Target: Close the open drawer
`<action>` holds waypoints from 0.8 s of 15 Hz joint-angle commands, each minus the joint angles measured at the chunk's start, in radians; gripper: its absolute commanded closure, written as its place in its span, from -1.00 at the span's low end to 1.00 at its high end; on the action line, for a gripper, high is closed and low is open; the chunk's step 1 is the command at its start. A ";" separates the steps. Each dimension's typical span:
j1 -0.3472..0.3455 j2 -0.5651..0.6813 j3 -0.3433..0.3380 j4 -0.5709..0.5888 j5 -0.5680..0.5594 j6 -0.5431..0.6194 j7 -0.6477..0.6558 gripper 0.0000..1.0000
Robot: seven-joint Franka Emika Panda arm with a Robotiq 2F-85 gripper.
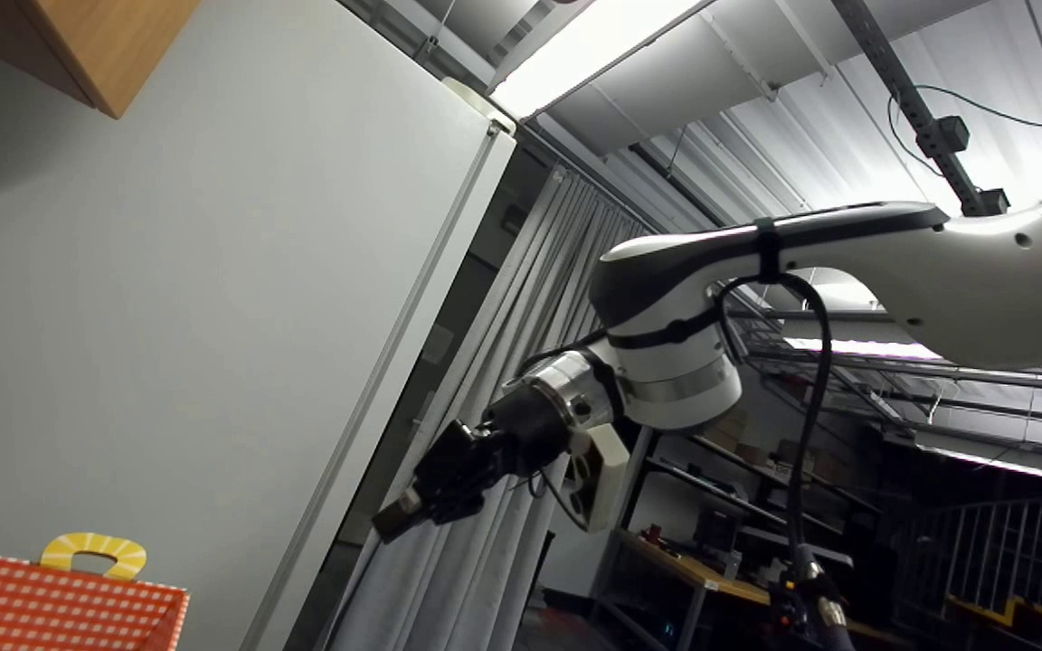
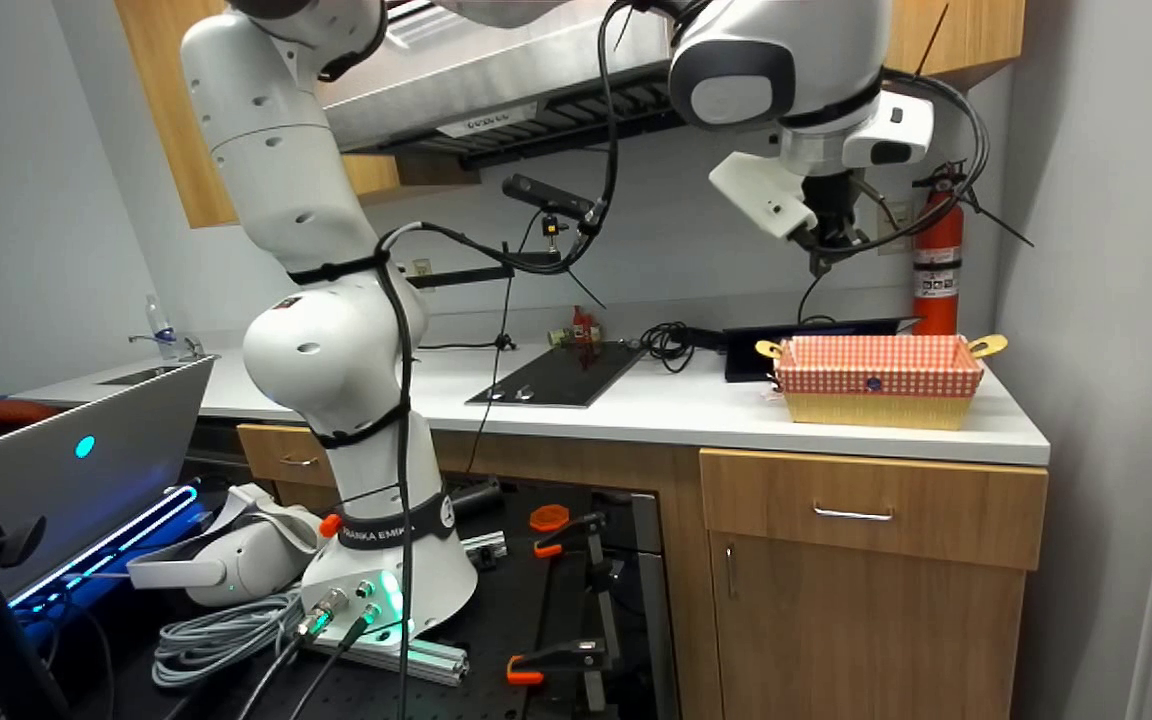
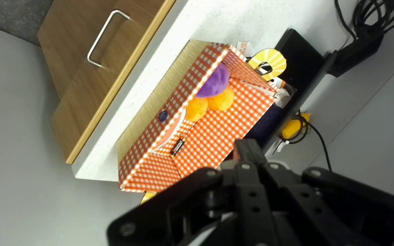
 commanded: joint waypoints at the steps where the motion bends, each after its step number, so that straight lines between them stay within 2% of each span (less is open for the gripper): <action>1: 0.018 -0.069 -0.059 -0.019 0.014 -0.078 -0.048 1.00; 7: 0.017 -0.097 -0.100 -0.015 0.008 -0.151 -0.058 1.00; 8: 0.016 -0.099 -0.102 -0.014 0.005 -0.158 -0.055 0.48; 9: 0.016 -0.101 -0.104 -0.014 0.004 -0.162 -0.052 0.45; 12: 0.015 -0.104 -0.107 -0.015 0.003 -0.170 -0.050 0.01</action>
